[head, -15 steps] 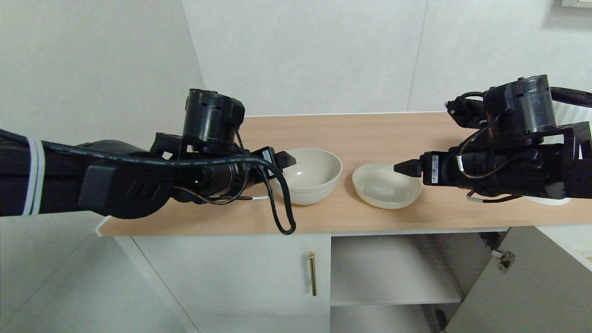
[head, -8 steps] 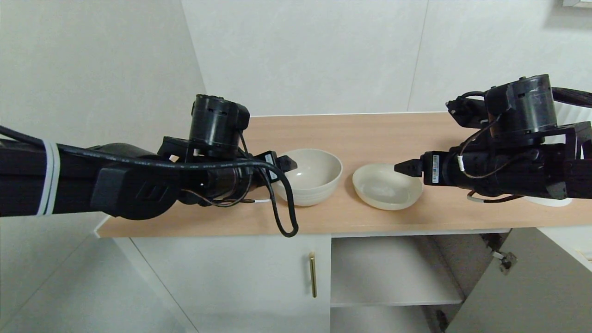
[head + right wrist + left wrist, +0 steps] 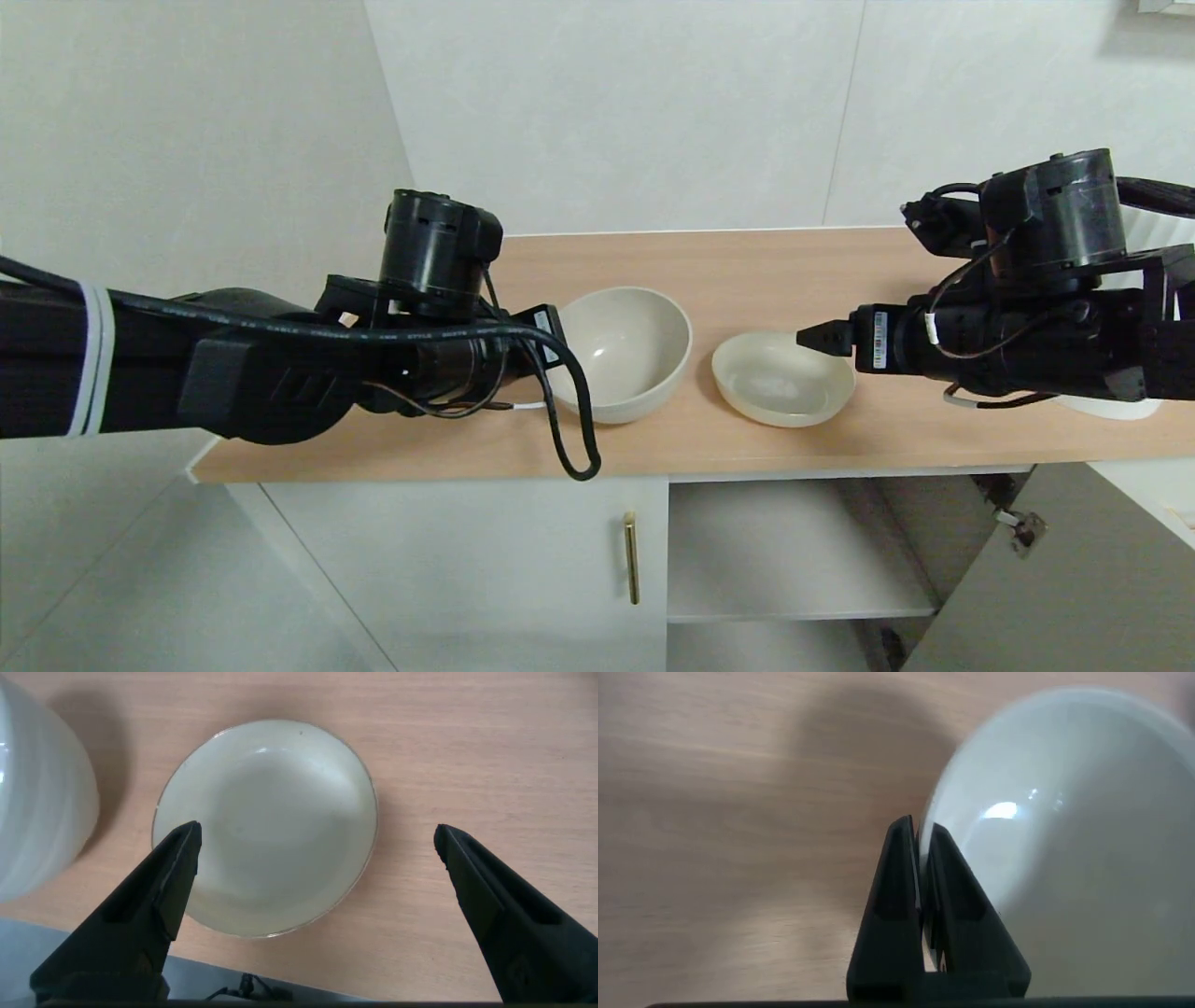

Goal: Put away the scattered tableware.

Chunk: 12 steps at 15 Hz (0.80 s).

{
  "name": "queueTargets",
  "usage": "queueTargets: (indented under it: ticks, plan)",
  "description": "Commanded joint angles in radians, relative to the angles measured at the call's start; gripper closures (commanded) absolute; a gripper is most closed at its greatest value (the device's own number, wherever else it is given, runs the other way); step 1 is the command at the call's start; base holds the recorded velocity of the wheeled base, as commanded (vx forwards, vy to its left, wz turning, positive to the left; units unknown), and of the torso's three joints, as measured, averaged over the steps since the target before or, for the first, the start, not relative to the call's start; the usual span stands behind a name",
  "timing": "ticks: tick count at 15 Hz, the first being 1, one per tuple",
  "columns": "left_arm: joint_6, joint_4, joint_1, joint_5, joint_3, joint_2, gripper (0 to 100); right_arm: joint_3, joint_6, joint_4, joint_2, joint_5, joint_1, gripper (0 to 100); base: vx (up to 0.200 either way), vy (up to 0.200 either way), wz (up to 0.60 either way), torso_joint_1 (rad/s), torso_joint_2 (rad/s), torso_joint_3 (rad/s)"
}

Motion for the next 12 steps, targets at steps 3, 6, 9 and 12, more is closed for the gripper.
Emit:
queueTargets:
  ticks: [3, 6, 9, 12]
  plan:
    - [0.000, -0.001, 0.001, 0.001, -0.001, -0.012, 100, -0.007, -0.001, 0.001, 0.015, -0.024, 0.001, 0, 0.000, 0.000, 0.00, 0.000, 0.00, 0.000]
    - [0.000, -0.001, 0.001, 0.001, -0.001, -0.018, 100, -0.024, -0.004, -0.001, 0.075, -0.135, 0.001, 0, 0.000, 0.000, 0.00, 0.000, 0.00, 0.000]
    - [0.000, -0.001, 0.001, 0.001, -0.001, -0.018, 100, -0.032, -0.007, -0.001, 0.120, -0.182, 0.007, 0, 0.000, 0.000, 0.00, 0.000, 0.00, 0.000]
    - [0.000, -0.001, 0.001, 0.001, -0.001, -0.018, 100, -0.032, -0.007, -0.001, 0.141, -0.190, 0.014, 0, 0.000, 0.000, 0.00, 0.000, 0.00, 0.000]
